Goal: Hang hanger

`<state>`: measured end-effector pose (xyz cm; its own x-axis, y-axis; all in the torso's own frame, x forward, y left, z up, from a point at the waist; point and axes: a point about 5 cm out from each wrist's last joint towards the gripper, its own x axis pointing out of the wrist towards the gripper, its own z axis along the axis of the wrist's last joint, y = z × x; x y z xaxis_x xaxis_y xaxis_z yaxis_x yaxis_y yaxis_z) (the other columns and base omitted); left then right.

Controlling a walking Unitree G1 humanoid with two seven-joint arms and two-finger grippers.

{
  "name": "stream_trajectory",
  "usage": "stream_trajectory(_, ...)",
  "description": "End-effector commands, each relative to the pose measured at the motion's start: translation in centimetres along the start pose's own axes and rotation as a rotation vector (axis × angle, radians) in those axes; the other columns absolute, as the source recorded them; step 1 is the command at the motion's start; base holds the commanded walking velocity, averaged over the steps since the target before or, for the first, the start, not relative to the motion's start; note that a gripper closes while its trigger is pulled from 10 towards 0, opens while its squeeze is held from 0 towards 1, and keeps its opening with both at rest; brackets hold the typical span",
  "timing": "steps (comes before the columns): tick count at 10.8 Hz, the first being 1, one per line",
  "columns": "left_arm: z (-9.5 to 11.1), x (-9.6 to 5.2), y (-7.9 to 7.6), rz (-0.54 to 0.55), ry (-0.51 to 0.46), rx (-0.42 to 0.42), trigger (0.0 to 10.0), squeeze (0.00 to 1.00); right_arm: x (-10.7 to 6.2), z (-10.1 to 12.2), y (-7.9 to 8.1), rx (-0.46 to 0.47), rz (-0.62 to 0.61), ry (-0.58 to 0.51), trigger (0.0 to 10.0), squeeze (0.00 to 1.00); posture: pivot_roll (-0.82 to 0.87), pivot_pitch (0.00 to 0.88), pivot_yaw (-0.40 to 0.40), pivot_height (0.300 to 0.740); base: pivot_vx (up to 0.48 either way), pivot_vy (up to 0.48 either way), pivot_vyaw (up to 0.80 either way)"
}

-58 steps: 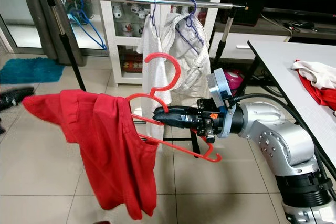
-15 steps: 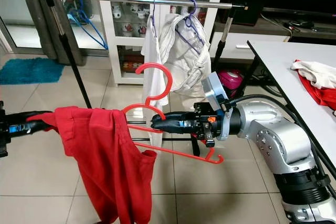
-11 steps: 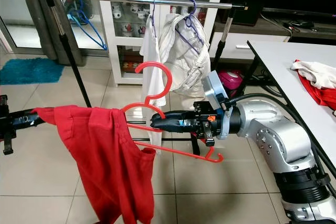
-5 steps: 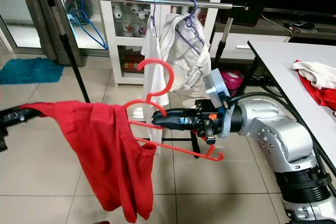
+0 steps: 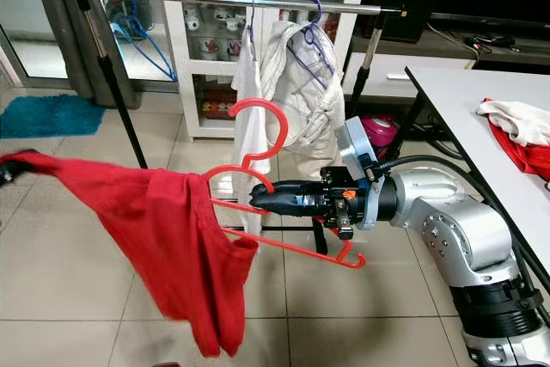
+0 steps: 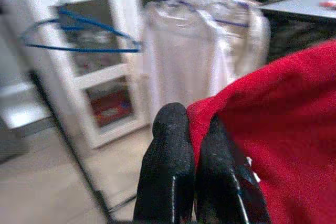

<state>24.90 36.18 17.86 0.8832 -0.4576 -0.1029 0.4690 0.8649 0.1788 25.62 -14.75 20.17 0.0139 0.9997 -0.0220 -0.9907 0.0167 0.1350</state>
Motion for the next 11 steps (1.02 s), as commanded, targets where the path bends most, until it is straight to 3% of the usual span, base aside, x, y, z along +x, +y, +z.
stream_trajectory(1, 0.3, -0.1, 0.7, 0.067, -0.012, 0.025, 0.0, 0.00, -0.5, 1.0, 0.1, -0.050, -0.009, -0.027, 10.0, 0.00, -0.04, 0.000, -0.018, 0.740, 0.000, 0.000, 0.00)
stream_trajectory(4, 0.0, -0.2, 1.1, 0.136, 0.013, 0.059, 0.0, 0.00, -0.5, 1.1, 0.1, -0.051, -0.006, -0.025, 10.0, 0.00, -0.04, 0.000, -0.022, 0.740, 0.000, 0.000, 0.00)
stream_trajectory(5, -0.1, 0.3, 0.3, 0.074, 0.009, 0.045, 10.0, 0.00, -0.5, 1.1, 0.1, -0.051, -0.005, -0.024, 10.0, 0.00, -0.04, 0.000, -0.024, 0.740, 0.000, 0.000, 0.00)
stream_trajectory(6, -0.5, 0.8, -0.5, -0.021, 0.042, 0.017, 10.0, 1.00, -0.4, 1.2, 0.1, -0.052, -0.005, -0.024, 10.0, 0.00, -0.04, 0.000, -0.026, 0.740, 0.000, 0.000, 0.00)
stream_trajectory(9, -0.1, 0.1, 0.9, 0.051, 0.039, 0.001, 10.0, 1.00, -0.5, 1.1, 0.0, -0.052, -0.019, -0.015, 10.0, 0.00, -0.04, 0.000, -0.029, 0.740, 0.000, 0.000, 0.00)
stream_trajectory(11, 2.2, 0.4, 2.5, 0.119, -0.001, 0.062, 10.0, 1.00, -0.1, 0.9, -0.4, -0.044, -0.040, 0.006, 10.0, 0.00, -0.04, 0.000, -0.031, 0.740, 0.000, 0.000, 0.00)
